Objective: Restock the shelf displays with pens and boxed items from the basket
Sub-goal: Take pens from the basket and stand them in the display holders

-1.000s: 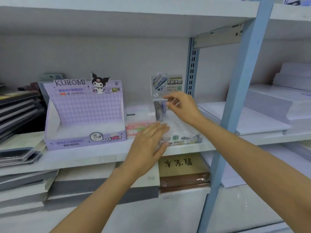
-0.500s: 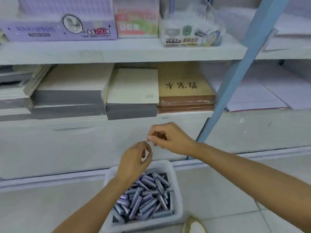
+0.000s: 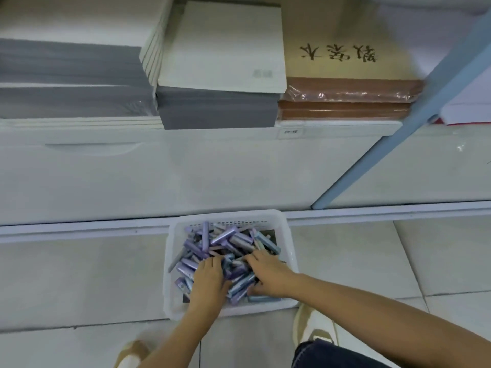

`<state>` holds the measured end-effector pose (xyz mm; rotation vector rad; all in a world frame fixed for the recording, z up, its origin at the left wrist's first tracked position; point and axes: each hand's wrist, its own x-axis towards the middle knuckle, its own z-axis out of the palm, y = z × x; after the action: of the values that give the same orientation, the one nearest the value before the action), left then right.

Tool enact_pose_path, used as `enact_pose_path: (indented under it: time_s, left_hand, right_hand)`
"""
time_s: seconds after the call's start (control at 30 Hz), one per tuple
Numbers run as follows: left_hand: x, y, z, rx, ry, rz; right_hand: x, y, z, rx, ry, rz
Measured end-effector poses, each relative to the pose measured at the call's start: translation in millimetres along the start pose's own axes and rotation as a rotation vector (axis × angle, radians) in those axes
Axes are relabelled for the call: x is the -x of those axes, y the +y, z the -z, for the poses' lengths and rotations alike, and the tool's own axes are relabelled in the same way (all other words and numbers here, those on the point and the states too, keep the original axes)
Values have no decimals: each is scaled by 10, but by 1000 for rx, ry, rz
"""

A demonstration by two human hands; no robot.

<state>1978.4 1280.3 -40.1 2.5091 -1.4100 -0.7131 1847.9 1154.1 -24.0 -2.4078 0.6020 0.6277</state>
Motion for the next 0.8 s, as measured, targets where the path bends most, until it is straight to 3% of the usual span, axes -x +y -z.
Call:
enact_pose_path:
  time_s: [0.13,0.37,0.53,0.7,0.8]
  left_hand:
    - [-59,-17,2,-103,-36,-26]
    - [-41,73,272,499,70,11]
    - [-143,58,422,651,72,188]
    - [-155,84,523,774,21,198]
    - [-164,71,534,748,-112,131]
  right_hand:
    - [-63,-4,-70,49,50,-4]
    - [-120,93,136,-149,-49,35]
    - [-72,202,459,-393,69,12]
    - [-13,162,686,-577,53,21]
    - [-20,122,744,-621,25,30]
